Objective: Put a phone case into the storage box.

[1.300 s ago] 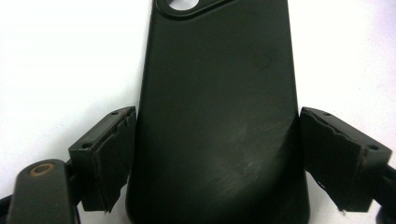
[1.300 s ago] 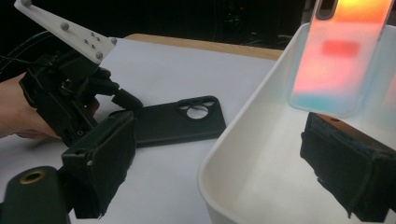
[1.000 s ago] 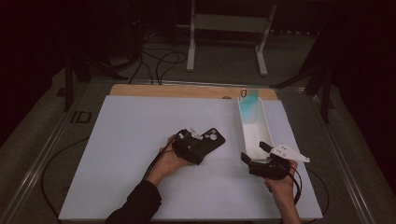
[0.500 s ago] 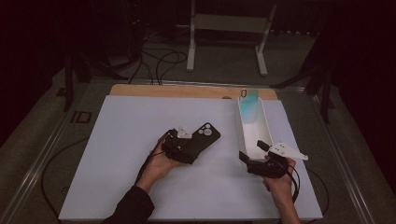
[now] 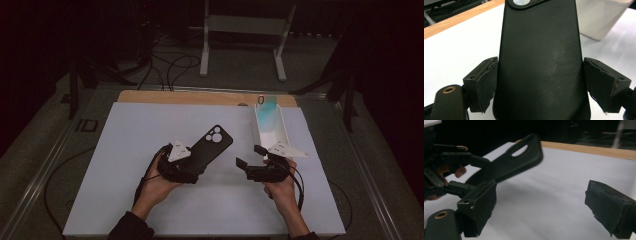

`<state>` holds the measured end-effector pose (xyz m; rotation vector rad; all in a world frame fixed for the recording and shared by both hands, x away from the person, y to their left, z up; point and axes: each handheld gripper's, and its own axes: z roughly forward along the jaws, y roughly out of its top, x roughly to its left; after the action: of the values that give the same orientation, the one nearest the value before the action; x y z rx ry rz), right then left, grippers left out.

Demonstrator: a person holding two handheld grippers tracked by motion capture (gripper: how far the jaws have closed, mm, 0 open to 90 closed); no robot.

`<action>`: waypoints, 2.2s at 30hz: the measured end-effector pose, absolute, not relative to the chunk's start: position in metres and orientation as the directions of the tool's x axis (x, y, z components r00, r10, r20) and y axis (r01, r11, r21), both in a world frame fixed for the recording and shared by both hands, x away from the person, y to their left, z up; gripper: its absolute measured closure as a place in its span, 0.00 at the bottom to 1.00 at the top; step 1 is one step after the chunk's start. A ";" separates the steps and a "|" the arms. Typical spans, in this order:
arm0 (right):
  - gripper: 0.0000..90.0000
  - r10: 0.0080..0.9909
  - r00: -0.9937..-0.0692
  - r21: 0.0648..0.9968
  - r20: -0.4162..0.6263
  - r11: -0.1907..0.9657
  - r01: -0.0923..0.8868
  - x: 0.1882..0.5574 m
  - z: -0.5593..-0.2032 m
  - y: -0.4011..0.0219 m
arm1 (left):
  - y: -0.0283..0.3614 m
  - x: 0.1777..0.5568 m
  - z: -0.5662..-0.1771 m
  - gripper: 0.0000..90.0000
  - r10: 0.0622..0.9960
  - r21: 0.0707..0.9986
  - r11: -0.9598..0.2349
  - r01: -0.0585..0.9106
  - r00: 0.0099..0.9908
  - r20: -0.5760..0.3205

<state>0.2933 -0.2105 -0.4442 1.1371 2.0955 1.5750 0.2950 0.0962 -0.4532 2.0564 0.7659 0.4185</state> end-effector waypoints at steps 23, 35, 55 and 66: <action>0.55 0.576 -0.698 0.809 0.425 0.104 0.578 0.318 -0.438 -0.139 | 0.106 0.276 -0.457 0.17 0.656 0.881 -0.364 0.303 0.755 0.011; 0.72 0.568 -0.684 0.799 0.458 0.074 0.596 0.319 -0.435 -0.127 | 0.104 0.277 -0.460 0.17 0.671 0.871 -0.375 0.316 0.741 0.020; 0.91 0.571 -0.722 0.837 0.392 0.104 0.537 0.310 -0.429 -0.120 | 0.105 0.280 -0.462 0.12 0.666 0.857 -0.378 0.351 0.746 -0.012; 0.91 0.565 -0.734 0.852 0.378 0.099 0.514 0.308 -0.425 -0.125 | 0.117 0.282 -0.459 0.10 0.628 0.857 -0.340 0.387 0.772 -0.100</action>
<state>0.3079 -0.1251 -0.4253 1.1282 2.2947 1.7467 0.2820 0.1172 -0.4590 1.9731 0.7650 0.3045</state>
